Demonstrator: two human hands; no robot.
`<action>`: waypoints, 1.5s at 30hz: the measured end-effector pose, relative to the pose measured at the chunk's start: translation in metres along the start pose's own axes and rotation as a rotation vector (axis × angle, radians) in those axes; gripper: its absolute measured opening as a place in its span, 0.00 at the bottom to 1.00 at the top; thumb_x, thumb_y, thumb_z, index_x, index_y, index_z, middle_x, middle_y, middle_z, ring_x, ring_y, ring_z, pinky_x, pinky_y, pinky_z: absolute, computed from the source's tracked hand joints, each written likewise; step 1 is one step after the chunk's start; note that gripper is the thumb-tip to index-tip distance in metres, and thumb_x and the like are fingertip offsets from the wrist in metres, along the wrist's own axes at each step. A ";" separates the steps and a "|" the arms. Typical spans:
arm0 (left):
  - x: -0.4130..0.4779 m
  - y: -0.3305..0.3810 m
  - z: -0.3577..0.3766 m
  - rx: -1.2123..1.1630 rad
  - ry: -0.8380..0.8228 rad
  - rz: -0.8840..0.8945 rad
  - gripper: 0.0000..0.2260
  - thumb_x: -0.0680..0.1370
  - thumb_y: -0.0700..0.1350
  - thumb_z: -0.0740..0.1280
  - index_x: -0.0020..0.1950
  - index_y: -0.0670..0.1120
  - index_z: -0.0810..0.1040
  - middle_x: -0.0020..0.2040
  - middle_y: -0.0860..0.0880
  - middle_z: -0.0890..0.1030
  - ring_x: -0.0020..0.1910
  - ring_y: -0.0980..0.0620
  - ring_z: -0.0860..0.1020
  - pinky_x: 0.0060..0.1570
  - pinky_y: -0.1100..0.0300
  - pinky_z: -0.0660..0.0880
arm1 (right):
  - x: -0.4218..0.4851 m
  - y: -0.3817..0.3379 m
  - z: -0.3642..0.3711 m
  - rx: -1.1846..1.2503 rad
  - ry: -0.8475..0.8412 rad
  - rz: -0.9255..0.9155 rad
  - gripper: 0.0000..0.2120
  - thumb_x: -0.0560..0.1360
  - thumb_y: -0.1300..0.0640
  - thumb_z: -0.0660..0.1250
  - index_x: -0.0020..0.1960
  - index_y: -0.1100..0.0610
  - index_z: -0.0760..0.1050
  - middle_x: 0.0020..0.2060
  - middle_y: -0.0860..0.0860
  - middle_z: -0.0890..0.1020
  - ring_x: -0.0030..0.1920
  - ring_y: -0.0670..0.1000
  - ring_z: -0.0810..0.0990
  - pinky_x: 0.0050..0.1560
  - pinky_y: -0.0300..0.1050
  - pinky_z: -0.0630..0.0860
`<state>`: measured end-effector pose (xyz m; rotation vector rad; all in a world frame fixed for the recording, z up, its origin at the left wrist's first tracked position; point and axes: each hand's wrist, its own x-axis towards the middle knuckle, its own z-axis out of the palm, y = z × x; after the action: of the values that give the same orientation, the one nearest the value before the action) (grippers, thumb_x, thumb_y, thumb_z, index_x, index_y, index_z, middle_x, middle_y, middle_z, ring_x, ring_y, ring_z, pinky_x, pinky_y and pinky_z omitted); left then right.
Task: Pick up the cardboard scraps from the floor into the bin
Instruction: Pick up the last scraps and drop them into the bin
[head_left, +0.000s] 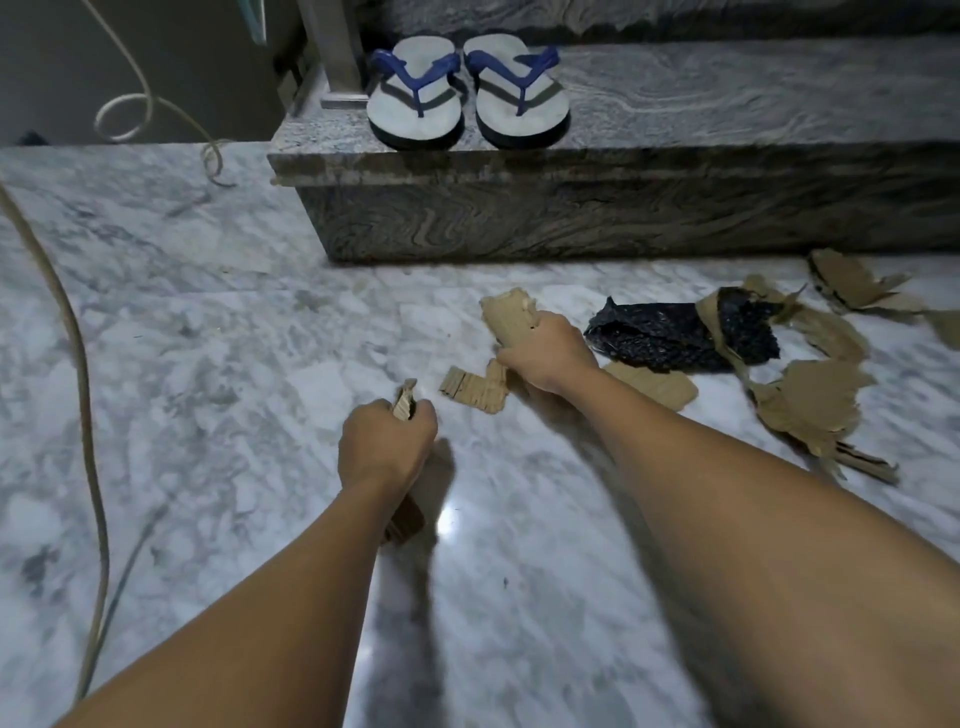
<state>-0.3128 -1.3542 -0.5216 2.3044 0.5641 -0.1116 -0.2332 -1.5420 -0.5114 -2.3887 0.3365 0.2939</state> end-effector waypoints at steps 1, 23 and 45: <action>0.001 0.006 0.003 0.004 0.056 0.021 0.17 0.72 0.56 0.63 0.33 0.43 0.73 0.34 0.45 0.78 0.35 0.44 0.76 0.32 0.58 0.69 | -0.001 0.003 -0.008 0.029 0.029 0.006 0.18 0.65 0.46 0.73 0.48 0.55 0.74 0.43 0.52 0.79 0.44 0.57 0.80 0.38 0.46 0.73; 0.016 0.057 0.098 0.276 -0.050 0.333 0.05 0.72 0.39 0.66 0.46 0.44 0.74 0.41 0.48 0.75 0.43 0.43 0.75 0.37 0.56 0.66 | 0.025 0.119 -0.125 -0.635 -0.137 0.044 0.35 0.73 0.47 0.73 0.75 0.57 0.64 0.78 0.52 0.57 0.75 0.58 0.61 0.69 0.57 0.68; -0.043 0.120 0.147 0.232 -0.528 0.409 0.09 0.68 0.56 0.68 0.39 0.52 0.77 0.39 0.50 0.81 0.41 0.46 0.79 0.38 0.57 0.74 | -0.036 0.104 -0.116 0.238 0.008 0.145 0.24 0.66 0.50 0.74 0.58 0.52 0.69 0.47 0.50 0.79 0.49 0.53 0.79 0.55 0.52 0.78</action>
<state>-0.2879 -1.5461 -0.5377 2.4236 -0.1986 -0.5898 -0.2867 -1.6894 -0.4796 -2.1363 0.5198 0.2937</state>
